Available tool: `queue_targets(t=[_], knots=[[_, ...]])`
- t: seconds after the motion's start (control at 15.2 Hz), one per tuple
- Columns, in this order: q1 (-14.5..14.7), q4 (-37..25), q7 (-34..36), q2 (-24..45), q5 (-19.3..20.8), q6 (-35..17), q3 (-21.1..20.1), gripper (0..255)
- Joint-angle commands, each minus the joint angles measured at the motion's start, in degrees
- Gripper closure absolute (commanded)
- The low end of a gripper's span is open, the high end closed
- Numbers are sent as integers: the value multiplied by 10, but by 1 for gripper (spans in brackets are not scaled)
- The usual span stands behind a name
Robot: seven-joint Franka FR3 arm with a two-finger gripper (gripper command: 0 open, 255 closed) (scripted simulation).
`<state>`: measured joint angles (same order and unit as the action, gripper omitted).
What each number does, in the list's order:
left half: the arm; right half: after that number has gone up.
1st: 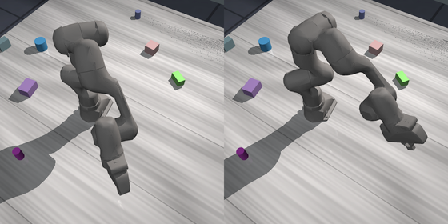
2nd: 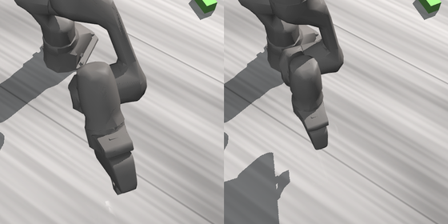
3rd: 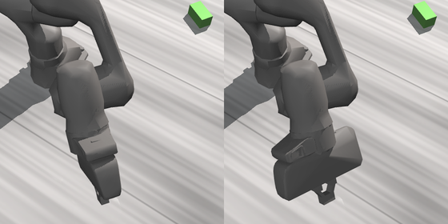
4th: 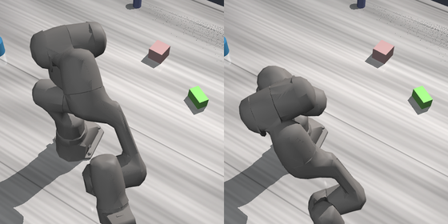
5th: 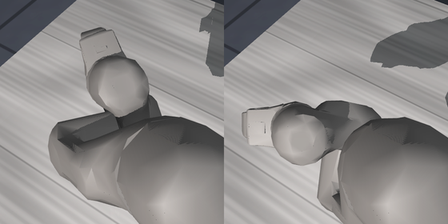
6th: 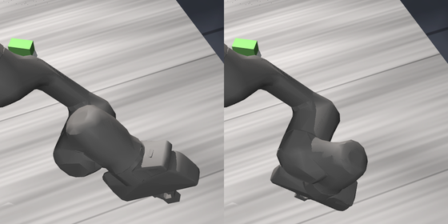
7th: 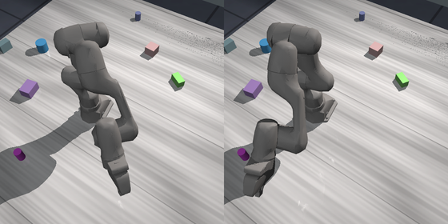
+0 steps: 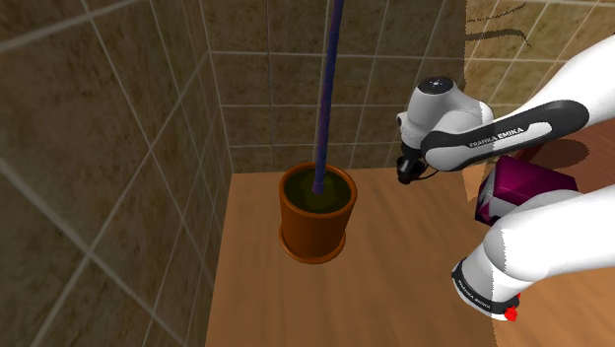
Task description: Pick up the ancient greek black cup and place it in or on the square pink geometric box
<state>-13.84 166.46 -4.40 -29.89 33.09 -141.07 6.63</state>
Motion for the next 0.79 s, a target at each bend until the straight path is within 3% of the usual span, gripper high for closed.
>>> queue_targets(t=[0.0,0.73], knots=[[5,-5,-8,-13,-9,17,1,255],[28,-48,-55,-85,-54,128,0,255]])
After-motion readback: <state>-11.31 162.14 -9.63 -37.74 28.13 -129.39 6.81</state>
